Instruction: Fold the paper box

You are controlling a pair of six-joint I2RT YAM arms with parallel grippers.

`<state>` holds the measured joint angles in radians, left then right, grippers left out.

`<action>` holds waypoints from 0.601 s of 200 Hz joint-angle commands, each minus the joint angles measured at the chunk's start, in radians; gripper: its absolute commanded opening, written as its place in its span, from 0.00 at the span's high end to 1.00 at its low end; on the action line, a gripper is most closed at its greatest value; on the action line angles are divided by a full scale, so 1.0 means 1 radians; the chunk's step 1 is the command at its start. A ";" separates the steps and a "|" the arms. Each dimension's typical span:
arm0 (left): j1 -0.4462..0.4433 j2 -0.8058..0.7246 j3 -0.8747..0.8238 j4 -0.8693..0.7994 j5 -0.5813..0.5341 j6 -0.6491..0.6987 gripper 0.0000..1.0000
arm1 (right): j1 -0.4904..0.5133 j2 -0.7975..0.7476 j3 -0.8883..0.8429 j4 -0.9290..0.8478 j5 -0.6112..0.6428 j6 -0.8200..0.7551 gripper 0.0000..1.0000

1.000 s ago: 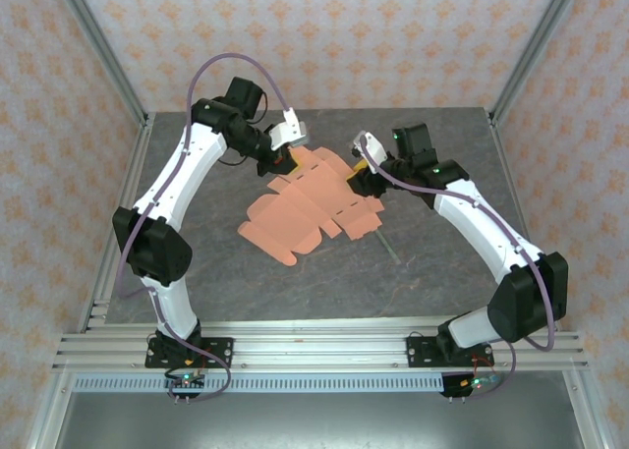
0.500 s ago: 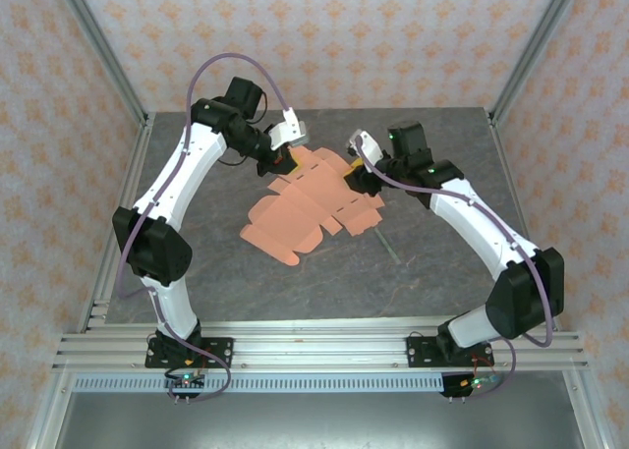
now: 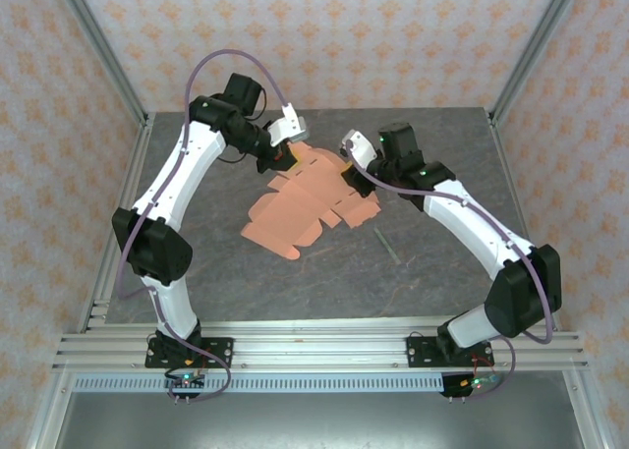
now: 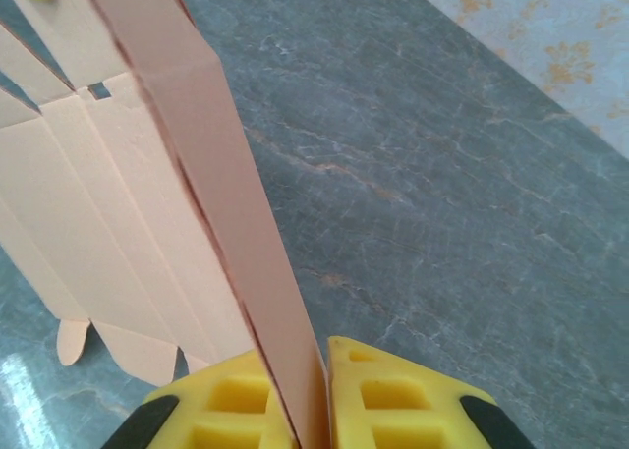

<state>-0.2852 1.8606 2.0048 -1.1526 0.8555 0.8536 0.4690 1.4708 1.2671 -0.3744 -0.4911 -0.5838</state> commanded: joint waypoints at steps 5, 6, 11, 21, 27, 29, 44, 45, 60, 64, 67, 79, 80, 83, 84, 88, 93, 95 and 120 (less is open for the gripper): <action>0.005 0.017 0.051 -0.024 0.035 -0.041 1.00 | 0.023 -0.010 -0.029 0.056 0.200 0.053 0.89; 0.005 0.017 0.052 -0.024 0.036 -0.041 1.00 | 0.024 -0.010 -0.030 0.058 0.207 0.055 0.89; 0.005 0.018 0.056 -0.024 0.037 -0.051 1.00 | 0.032 -0.011 -0.034 0.070 0.239 0.060 0.89; 0.004 0.024 0.066 -0.022 0.041 -0.068 1.00 | 0.055 -0.011 -0.046 0.100 0.313 0.071 0.89; 0.004 0.029 0.071 -0.026 0.042 -0.077 1.00 | 0.069 -0.010 -0.055 0.119 0.366 0.073 0.89; 0.004 0.030 0.074 -0.026 0.042 -0.081 1.00 | 0.074 -0.011 -0.058 0.125 0.384 0.074 0.89; 0.004 0.042 0.094 -0.030 0.037 -0.113 1.00 | 0.111 -0.008 -0.084 0.181 0.514 0.077 0.88; 0.004 0.042 0.096 -0.031 0.036 -0.115 1.00 | 0.114 -0.009 -0.087 0.185 0.521 0.077 0.89; 0.006 0.080 0.127 -0.047 0.027 -0.144 1.00 | 0.147 -0.008 -0.113 0.246 0.633 0.079 0.89; 0.006 0.087 0.136 -0.053 0.025 -0.152 1.00 | 0.155 -0.009 -0.122 0.264 0.660 0.081 0.89; 0.006 0.091 0.143 -0.057 0.025 -0.158 1.00 | 0.160 -0.006 -0.126 0.276 0.676 0.082 0.89; 0.008 0.108 0.167 -0.064 0.024 -0.185 1.00 | 0.181 -0.003 -0.141 0.317 0.735 0.080 0.89; 0.008 0.109 0.168 -0.065 0.025 -0.187 1.00 | 0.184 -0.003 -0.143 0.320 0.741 0.081 0.90; 0.010 0.113 0.173 -0.067 0.025 -0.194 1.00 | 0.191 0.001 -0.148 0.334 0.763 0.079 0.90; 0.010 0.115 0.175 -0.067 0.025 -0.196 1.00 | 0.192 0.002 -0.148 0.336 0.769 0.079 0.90; 0.012 0.120 0.180 -0.067 0.025 -0.206 1.00 | 0.200 0.006 -0.150 0.346 0.787 0.076 0.90; 0.013 0.124 0.187 -0.068 0.027 -0.215 1.00 | 0.207 0.012 -0.151 0.354 0.808 0.071 0.90; 0.014 0.127 0.190 -0.069 0.028 -0.218 1.00 | 0.211 0.015 -0.152 0.359 0.820 0.068 0.90; 0.019 0.141 0.209 -0.080 0.030 -0.238 1.00 | 0.247 0.053 -0.154 0.409 0.936 0.038 0.90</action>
<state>-0.2794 1.9995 2.1689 -1.1793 0.8589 0.6727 0.6910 1.4868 1.1233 -0.0700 0.2264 -0.5392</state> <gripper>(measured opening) 0.062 0.099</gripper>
